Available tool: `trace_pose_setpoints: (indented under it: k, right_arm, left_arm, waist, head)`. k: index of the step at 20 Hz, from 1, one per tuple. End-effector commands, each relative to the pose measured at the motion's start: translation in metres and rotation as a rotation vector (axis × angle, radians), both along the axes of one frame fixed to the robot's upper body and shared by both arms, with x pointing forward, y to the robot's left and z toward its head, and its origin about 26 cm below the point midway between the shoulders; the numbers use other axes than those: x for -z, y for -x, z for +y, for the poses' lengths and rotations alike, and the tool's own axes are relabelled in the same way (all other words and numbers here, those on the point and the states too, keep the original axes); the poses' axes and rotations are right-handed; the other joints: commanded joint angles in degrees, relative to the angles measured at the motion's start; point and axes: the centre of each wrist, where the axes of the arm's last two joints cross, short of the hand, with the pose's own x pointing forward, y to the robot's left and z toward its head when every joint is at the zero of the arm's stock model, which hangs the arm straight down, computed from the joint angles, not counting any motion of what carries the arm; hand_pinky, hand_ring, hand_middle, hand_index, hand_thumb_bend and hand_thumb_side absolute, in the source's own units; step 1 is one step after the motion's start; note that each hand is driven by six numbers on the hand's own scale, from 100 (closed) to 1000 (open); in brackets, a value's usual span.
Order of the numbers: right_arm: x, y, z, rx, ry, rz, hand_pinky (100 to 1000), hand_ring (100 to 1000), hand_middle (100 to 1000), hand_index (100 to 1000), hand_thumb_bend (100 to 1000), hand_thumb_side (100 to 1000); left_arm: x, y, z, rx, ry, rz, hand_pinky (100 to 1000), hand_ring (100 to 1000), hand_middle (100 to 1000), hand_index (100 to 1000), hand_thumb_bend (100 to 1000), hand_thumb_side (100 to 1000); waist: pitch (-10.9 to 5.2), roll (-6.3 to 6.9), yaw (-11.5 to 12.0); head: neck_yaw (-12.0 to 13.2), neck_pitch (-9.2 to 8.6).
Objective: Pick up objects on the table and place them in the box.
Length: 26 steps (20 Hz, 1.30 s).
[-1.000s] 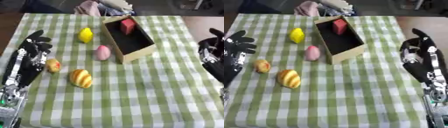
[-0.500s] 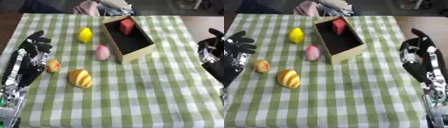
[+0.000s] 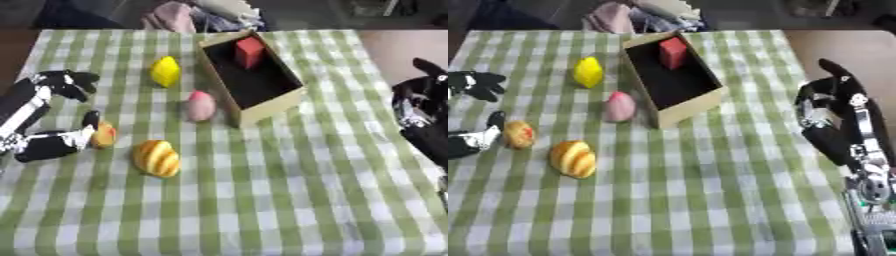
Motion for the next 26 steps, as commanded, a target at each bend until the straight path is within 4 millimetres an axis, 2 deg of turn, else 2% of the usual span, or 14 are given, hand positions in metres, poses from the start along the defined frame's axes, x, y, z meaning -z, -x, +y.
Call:
trace_pose_setpoints:
  k: [1, 7, 12, 18, 22, 26]
  right_arm:
    - [-0.006, -0.001, -0.003, -0.009, 0.027, -0.015, 589, 723, 584, 913, 100, 470]
    - [-0.005, -0.001, -0.003, -0.022, 0.028, -0.006, 589, 721, 581, 914, 100, 470]
    - [-0.004, -0.001, -0.002, -0.033, 0.021, -0.001, 589, 719, 578, 914, 100, 470]
    - [-0.004, -0.001, -0.002, -0.037, 0.018, 0.002, 590, 718, 577, 914, 100, 470]
    - [-0.003, -0.001, -0.001, -0.039, 0.016, 0.002, 590, 717, 576, 914, 100, 470]
    - [-0.003, -0.001, -0.002, -0.037, 0.015, 0.004, 590, 717, 576, 914, 100, 470]
  left_arm:
    - [-0.022, -0.004, 0.003, -0.002, -0.250, 0.087, 734, 646, 681, 873, 314, 137]
    - [-0.020, -0.026, 0.010, -0.033, -0.427, 0.213, 740, 650, 679, 862, 420, 160]
    - [-0.004, -0.045, 0.013, -0.047, -0.522, 0.276, 738, 634, 655, 840, 472, 207]
    - [0.015, -0.062, 0.022, -0.077, -0.548, 0.329, 726, 621, 641, 833, 466, 218]
    - [0.021, -0.069, 0.025, -0.125, -0.523, 0.247, 719, 620, 642, 835, 447, 170]
    - [0.021, -0.071, 0.025, -0.149, -0.466, 0.175, 717, 616, 639, 838, 414, 170]
  waist:
    - [-1.67, 0.91, -0.2]
    - [-1.92, 1.00, -0.8]
    - [-2.01, 1.02, -1.1]
    - [-2.08, 0.93, -1.4]
    - [-2.05, 0.93, -1.3]
    - [-2.00, 0.80, -1.3]
  head:
    - [0.3, 0.27]
    - [0.7, 0.27]
    - [0.9, 0.27]
    - [0.9, 0.27]
    - [0.8, 0.27]
    - [0.8, 0.27]
